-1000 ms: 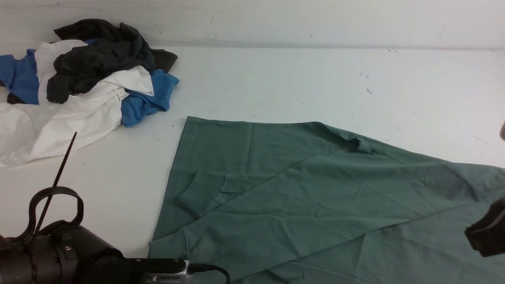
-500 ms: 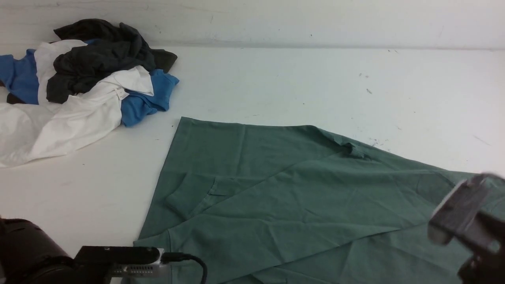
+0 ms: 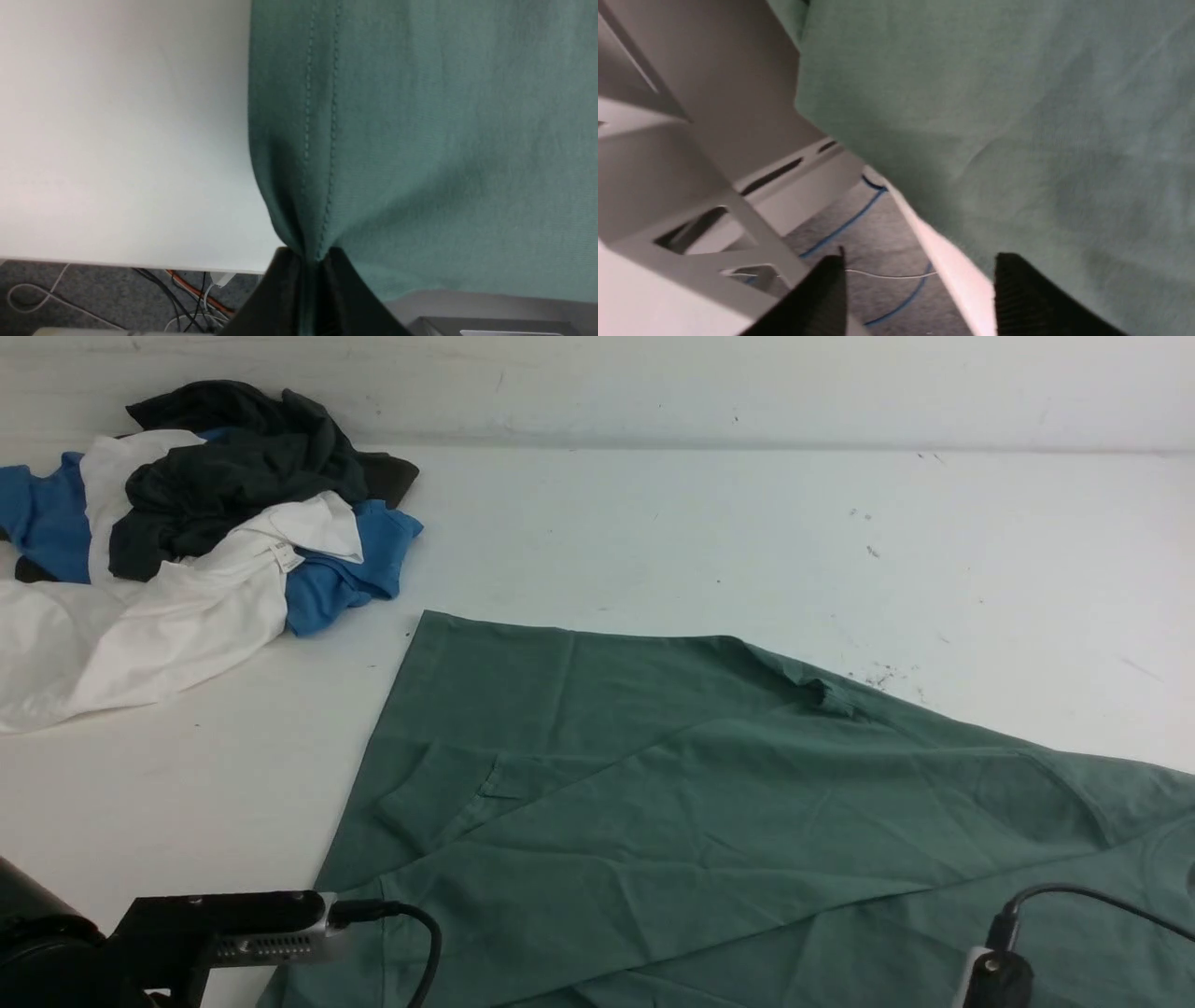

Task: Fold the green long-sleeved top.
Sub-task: Use both arms simultaneously to clamp the lower edge of the clothing fabric

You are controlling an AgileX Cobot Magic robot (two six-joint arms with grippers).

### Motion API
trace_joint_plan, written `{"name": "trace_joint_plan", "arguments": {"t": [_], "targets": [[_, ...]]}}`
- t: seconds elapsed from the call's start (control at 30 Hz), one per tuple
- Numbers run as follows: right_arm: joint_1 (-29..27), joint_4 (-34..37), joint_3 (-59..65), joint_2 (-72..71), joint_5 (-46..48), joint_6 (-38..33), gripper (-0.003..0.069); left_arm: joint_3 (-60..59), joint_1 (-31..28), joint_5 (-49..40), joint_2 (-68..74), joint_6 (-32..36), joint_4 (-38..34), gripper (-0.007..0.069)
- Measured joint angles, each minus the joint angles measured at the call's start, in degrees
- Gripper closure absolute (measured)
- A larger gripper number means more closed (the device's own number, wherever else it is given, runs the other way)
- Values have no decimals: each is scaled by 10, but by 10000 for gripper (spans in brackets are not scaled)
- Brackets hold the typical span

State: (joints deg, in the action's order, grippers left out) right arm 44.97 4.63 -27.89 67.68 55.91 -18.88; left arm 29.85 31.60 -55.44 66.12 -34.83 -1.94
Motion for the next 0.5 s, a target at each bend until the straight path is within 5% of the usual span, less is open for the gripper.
{"name": "trace_joint_plan", "arguments": {"t": [0.13, 0.3, 0.47, 0.5], "targets": [[18, -12, 1, 31, -23, 3, 167, 0, 0, 0, 0, 1, -1, 602], [28, -29, 1, 87, -51, 5, 183, 0, 0, 0, 0, 1, -2, 602], [31, -54, -10, 132, -52, 25, 313, 1, 0, 0, 0, 2, -4, 604], [31, -63, -17, 140, -49, 41, 411, 1, 0, -1, 0, 3, -7, 604]]}}
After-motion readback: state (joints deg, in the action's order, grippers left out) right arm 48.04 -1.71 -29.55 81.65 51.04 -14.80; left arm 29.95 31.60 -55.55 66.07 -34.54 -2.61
